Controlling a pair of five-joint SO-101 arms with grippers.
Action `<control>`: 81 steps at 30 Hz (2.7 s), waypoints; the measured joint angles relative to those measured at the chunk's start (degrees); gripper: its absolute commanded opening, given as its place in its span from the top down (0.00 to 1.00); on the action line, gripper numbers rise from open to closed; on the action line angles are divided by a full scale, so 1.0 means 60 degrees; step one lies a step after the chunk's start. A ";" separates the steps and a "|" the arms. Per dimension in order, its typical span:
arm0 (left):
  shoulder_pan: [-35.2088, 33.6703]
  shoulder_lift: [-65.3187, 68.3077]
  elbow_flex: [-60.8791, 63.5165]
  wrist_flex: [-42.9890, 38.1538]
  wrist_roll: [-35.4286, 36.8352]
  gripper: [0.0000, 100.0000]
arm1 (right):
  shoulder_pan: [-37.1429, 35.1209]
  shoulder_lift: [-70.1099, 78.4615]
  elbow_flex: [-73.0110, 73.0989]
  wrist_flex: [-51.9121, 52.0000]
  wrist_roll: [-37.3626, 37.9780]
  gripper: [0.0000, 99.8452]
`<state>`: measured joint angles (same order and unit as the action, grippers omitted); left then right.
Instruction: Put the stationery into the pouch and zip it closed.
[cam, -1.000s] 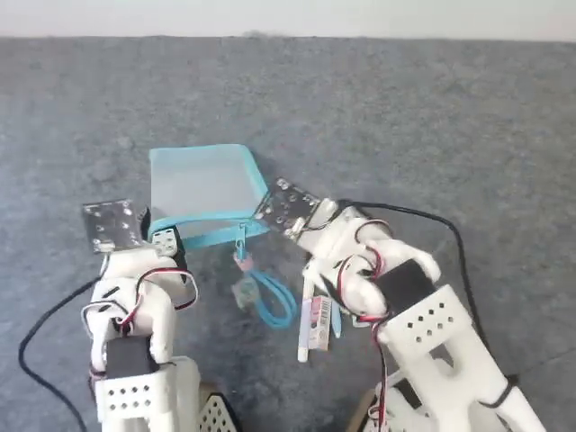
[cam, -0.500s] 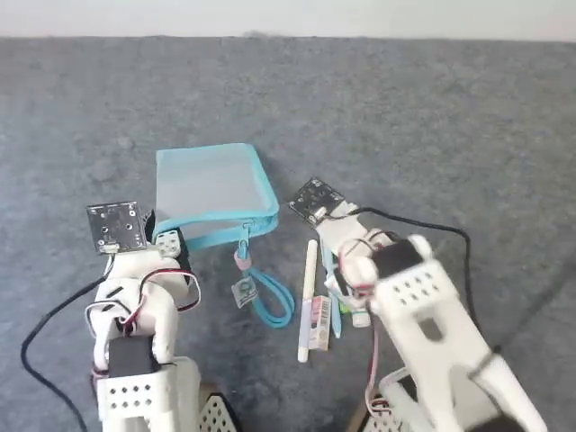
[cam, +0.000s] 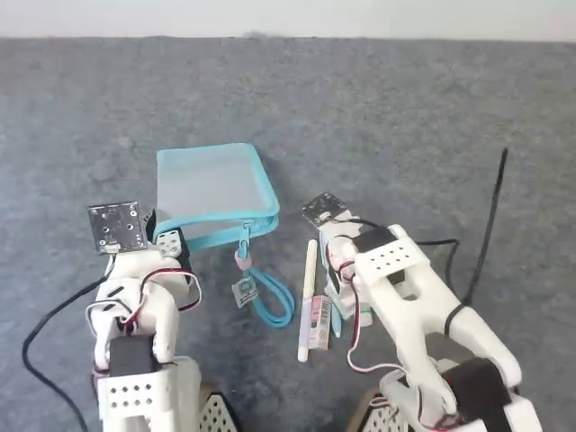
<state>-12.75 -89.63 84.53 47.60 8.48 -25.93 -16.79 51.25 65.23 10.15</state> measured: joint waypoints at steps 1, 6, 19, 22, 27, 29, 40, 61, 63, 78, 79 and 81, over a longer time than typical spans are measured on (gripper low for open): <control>0.0000 0.0000 0.0000 0.0000 0.0000 0.99 | 0.0103 0.0000 0.0000 0.0000 0.0000 0.66; 0.0000 0.0000 0.0000 0.0000 0.0000 0.99 | 0.0322 0.0088 0.0220 -0.0044 0.0000 0.66; 0.0000 0.0000 0.0000 0.0000 0.0000 0.99 | 0.0440 0.0029 0.0952 -0.1172 -0.0015 0.95; 0.0000 0.0000 0.0000 0.0000 0.0000 0.99 | 0.0484 0.0029 0.0952 -0.1172 0.0498 1.00; 0.0000 0.0000 0.0000 0.0000 0.0000 0.99 | 0.0484 0.0044 0.0952 -0.1201 0.0908 0.99; 0.0000 0.0000 0.0000 0.0000 0.0000 0.99 | 0.0484 0.0029 0.0835 -0.0938 0.0996 0.99; 0.0029 0.0000 0.0967 -0.1480 0.0000 0.99 | -0.0088 -0.3385 -0.2505 0.2564 0.1612 0.99; 0.0073 0.0000 0.0967 -0.1495 0.0000 0.99 | -0.4000 -0.0996 -0.5128 0.3150 0.0615 0.99; 0.0073 0.0000 0.0967 -0.1495 0.0000 0.99 | -0.4000 -0.0557 -0.5509 0.3194 0.0557 0.99; 0.0088 0.0000 0.0982 -0.1495 0.0000 0.99 | -0.4044 -0.0161 -0.5919 0.3238 0.0513 0.99; 0.0088 0.0000 0.0982 -0.1495 0.0000 0.99 | -0.4044 -0.0161 -0.5919 0.3238 0.0513 0.99; 0.0088 0.0000 0.0982 -0.1495 0.0000 0.99 | -0.4029 -0.0161 -0.5919 0.3238 0.0513 0.99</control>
<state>-12.22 -89.63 90.42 38.64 8.48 -50.11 -17.76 15.74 84.66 13.23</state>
